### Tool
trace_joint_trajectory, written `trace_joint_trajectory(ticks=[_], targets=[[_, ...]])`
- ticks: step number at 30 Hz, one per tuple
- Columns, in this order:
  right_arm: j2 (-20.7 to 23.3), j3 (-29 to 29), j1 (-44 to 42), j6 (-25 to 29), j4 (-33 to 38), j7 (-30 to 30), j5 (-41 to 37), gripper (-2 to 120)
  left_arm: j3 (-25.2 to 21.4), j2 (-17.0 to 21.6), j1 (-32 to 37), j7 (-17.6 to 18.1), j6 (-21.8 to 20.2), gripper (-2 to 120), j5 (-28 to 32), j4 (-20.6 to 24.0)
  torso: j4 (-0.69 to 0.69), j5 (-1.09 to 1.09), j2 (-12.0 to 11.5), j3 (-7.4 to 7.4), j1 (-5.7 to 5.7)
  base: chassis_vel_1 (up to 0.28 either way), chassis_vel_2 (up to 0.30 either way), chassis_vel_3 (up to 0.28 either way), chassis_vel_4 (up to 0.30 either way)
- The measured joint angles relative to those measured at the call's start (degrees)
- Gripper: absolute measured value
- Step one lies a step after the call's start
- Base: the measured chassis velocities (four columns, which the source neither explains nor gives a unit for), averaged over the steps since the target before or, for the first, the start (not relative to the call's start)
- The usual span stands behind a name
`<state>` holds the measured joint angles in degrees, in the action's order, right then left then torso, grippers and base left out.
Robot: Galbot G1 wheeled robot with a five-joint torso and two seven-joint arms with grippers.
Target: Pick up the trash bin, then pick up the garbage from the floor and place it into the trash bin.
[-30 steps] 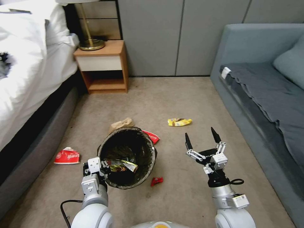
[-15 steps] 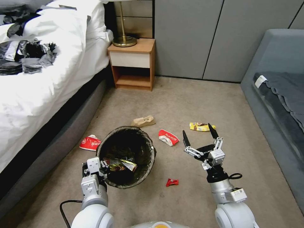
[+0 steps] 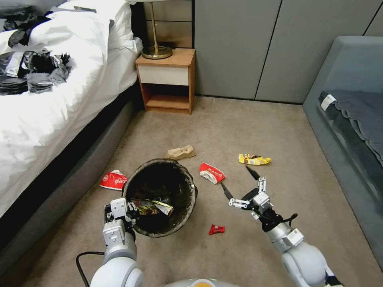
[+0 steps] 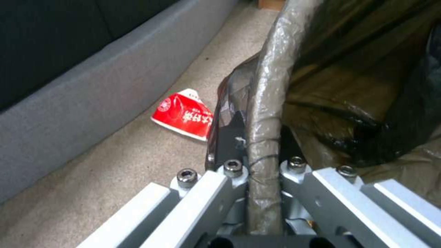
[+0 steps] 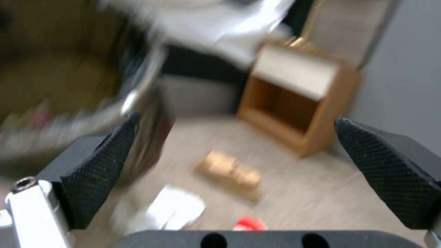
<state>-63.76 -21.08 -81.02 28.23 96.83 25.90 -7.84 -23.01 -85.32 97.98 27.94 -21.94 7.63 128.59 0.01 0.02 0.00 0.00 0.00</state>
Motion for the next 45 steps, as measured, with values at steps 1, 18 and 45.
trace_joint_trajectory(ticks=[1, 18, 45], targets=[[0.80, 0.64, 0.83, -0.60, -1.58, 1.84, 0.22, 100, 0.03, -0.05, -0.01, 0.00, 0.00, 0, -0.05, 0.02, -0.01, 0.00, 0.00, 0.00, 0.00, 0.000, 0.000, 0.000, 0.000], [0.56, 7.68, 12.62, -6.02, -17.79, 11.48, 11.04, 100, 0.59, -0.69, -0.29, -0.08, 0.06, 0, -1.02, -0.20, 0.00, -0.02, 0.00, 0.00, 0.00, 0.000, 0.000, 0.000, 0.000], [-6.15, 8.87, 19.36, -2.49, -34.89, 13.42, 23.26, 100, 0.79, -0.75, 0.81, -0.10, 0.09, 0, -2.02, 0.17, -0.01, -0.02, 0.00, 0.00, 0.00, 0.000, 0.000, 0.000, 0.000]])
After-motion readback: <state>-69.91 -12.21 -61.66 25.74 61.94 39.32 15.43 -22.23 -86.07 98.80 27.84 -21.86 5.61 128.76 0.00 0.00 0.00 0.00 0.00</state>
